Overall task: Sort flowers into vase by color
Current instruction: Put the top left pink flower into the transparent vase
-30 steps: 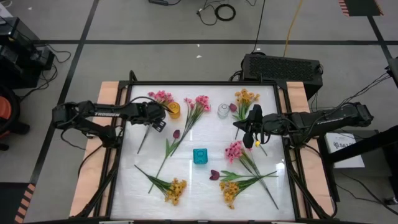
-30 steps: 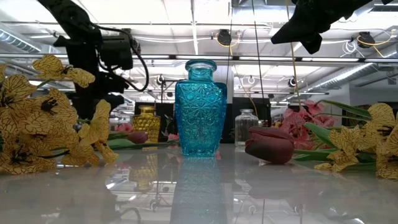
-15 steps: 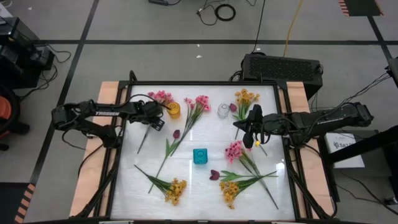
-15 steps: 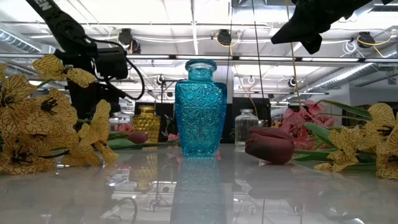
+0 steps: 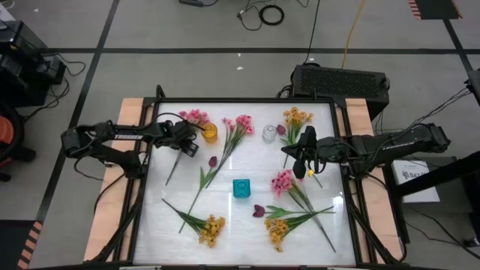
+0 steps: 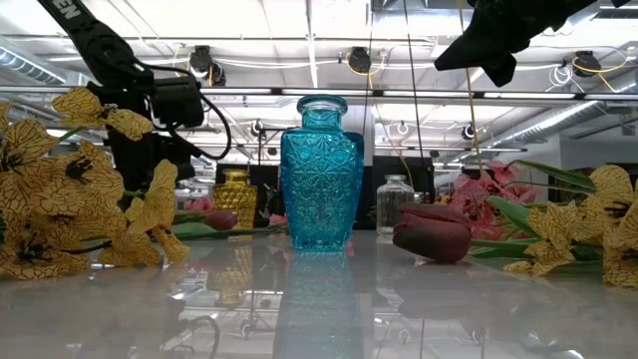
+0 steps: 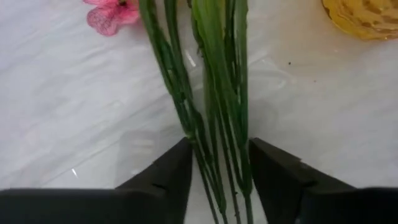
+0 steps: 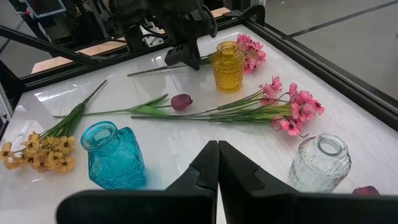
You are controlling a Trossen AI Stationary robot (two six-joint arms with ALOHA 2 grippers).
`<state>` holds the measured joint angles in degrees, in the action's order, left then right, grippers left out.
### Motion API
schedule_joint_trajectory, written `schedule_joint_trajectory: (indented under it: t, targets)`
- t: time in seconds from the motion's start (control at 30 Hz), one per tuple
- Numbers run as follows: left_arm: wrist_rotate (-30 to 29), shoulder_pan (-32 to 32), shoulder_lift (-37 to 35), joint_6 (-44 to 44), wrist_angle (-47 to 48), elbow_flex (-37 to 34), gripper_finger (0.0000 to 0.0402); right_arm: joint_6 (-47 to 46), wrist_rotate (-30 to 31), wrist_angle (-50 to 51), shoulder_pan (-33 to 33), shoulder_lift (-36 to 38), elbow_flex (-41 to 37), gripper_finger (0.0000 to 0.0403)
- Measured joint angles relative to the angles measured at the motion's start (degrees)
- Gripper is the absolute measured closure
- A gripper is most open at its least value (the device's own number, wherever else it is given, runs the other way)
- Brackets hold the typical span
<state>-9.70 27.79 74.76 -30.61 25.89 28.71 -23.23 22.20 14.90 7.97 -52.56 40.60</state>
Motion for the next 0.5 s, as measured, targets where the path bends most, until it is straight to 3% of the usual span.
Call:
schedule_joint_trajectory:
  t: [0.33, 0.5]
  targets:
    - [-2.3, 0.1, -3.6, 1.5, 2.2, 1.1, 0.0379, 0.1, 0.0, 0.0, 0.0, 0.0, 0.0, 0.0403]
    - [-7.1, 0.0, -11.6, 1.4, 10.1, 3.3, 0.0391, 0.0, 0.0, 0.0, 0.0, 0.0, 0.0, 0.0403]
